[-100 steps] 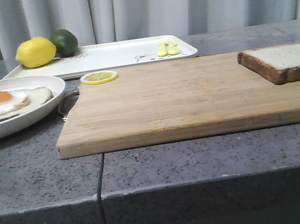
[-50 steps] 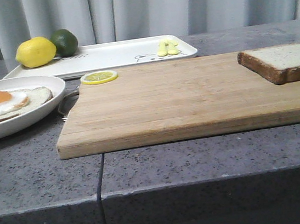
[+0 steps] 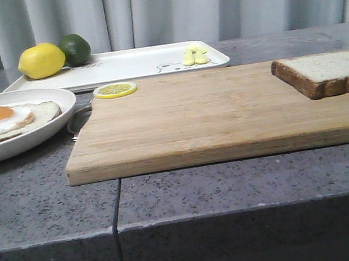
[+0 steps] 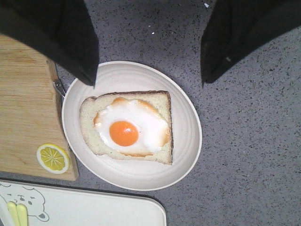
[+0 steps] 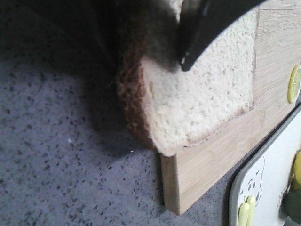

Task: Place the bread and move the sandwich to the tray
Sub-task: 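Grasp the bread slice with the right gripper and lift it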

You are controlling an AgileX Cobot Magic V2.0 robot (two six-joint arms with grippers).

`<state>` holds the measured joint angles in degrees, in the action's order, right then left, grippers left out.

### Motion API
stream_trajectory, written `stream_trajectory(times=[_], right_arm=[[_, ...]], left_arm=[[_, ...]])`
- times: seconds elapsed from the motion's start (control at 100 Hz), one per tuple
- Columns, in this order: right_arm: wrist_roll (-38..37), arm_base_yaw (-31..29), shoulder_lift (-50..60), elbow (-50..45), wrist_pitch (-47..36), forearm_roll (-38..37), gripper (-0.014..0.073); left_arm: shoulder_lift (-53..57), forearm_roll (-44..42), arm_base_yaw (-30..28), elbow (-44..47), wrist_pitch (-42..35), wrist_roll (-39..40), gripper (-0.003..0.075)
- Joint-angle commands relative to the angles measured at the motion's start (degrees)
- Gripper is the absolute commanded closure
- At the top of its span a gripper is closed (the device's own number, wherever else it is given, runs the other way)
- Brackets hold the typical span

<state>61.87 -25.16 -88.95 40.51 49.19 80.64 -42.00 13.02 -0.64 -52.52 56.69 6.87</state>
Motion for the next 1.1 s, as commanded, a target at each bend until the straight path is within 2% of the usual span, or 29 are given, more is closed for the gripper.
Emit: stream_trajectory(times=[0.0,0.12,0.19,0.49,0.73,0.92,1.09], right_arm=[[-0.23,-0.4,1.28,1.23,2.24,1.36,0.0459],[-0.23,-0.4,1.28,1.23,2.24,1.31,0.0643],[-0.71,-0.4,1.35,1.23,2.45,1.31,0.0719],[-4.92,-0.4,8.33,1.99,8.11,5.3,0.0704],[-11.63,2.13,18.75,5.14,7.9,7.93,0.0704],[-14.82,10.74,23.76,7.21,2.73,13.84,0.0704],[-14.76,23.51,24.16,7.21,-6.5,20.6,0.0704]], left_arm=[[-0.2,1.22,0.24,-1.97,-2.95,-0.07,0.0293],[-0.2,1.22,0.24,-1.97,-2.95,-0.07,0.0293],[-0.2,1.22,0.24,-1.97,-2.95,-0.07,0.0293],[-0.2,1.22,0.24,-1.97,-2.95,-0.07,0.0293],[-0.2,1.22,0.24,-1.97,-2.95,-0.07,0.0293],[-0.2,1.22,0.24,-1.97,-2.95,-0.07,0.0293],[-0.2,1.22,0.24,-1.97,-2.95,-0.07,0.0293]])
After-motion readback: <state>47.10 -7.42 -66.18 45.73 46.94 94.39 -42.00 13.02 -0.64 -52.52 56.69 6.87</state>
